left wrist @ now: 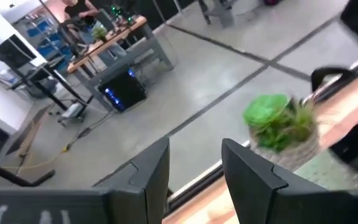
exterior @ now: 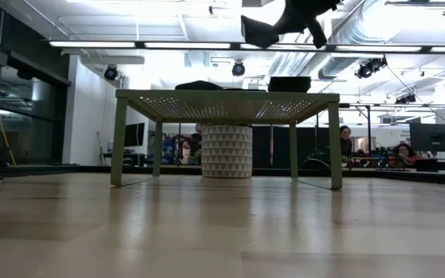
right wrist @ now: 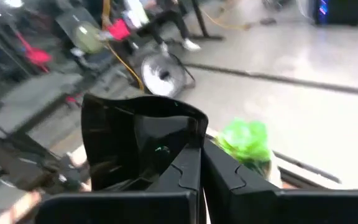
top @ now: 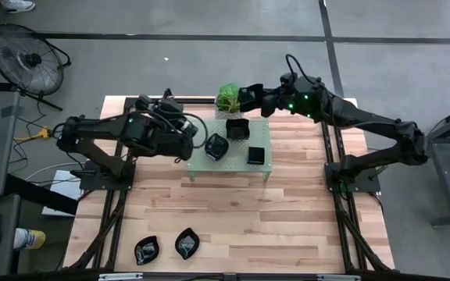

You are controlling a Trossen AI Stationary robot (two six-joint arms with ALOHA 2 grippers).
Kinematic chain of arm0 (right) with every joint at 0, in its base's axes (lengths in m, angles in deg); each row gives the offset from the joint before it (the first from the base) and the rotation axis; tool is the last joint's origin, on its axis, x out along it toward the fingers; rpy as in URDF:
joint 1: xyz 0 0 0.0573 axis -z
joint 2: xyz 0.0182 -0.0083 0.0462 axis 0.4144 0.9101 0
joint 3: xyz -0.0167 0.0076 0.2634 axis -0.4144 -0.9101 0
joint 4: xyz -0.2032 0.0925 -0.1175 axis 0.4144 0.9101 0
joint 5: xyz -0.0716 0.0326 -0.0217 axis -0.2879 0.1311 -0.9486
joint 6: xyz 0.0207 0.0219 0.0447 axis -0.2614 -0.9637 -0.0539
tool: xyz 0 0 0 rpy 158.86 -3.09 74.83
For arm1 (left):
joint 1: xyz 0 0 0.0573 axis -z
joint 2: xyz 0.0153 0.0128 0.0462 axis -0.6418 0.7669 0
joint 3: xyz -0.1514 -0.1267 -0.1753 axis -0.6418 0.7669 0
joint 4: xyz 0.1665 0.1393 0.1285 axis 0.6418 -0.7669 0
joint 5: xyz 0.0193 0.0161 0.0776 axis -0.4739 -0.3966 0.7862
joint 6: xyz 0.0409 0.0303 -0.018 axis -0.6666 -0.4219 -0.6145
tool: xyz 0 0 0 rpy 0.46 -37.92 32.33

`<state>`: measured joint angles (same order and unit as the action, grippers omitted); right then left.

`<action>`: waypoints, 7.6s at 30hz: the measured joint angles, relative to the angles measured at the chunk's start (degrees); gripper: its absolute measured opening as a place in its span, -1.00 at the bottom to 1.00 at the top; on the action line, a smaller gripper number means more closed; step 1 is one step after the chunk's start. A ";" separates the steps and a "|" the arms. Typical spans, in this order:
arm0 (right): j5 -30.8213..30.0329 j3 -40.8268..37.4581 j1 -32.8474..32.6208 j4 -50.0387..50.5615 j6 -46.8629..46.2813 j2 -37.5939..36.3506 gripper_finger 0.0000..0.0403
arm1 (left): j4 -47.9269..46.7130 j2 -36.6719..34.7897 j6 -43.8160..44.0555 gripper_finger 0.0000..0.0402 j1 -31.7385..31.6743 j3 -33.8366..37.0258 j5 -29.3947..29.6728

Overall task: Pick & Place Mini shaped plates
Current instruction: Stack the black distorted square plate on the other black distorted square plate on the shelf, then stack the black leaf plate on the other black leaf plate on the shelf

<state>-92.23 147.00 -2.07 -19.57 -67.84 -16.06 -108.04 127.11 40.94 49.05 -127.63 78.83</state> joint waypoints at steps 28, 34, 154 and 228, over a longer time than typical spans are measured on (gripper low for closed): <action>2.27 3.99 -0.68 11.52 -18.10 2.43 -1.00 | 58.08 -48.30 -19.32 -0.29 8.15 57.96 -26.68; 2.59 3.99 -2.28 11.77 -23.65 2.43 -1.00 | 69.54 -56.76 -25.43 -0.29 8.15 67.24 -34.72; 21.04 8.75 -0.67 25.85 -18.51 13.23 0.05 | 73.26 -72.25 -18.54 -0.29 8.13 77.04 -40.50; -17.16 -18.15 -55.51 11.95 -16.02 -20.85 0.04 | 59.41 -9.67 51.55 -0.29 40.04 51.31 -43.36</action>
<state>-109.39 128.84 -57.58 -7.61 -83.87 -36.91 -48.64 117.43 92.49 89.09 -76.32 35.47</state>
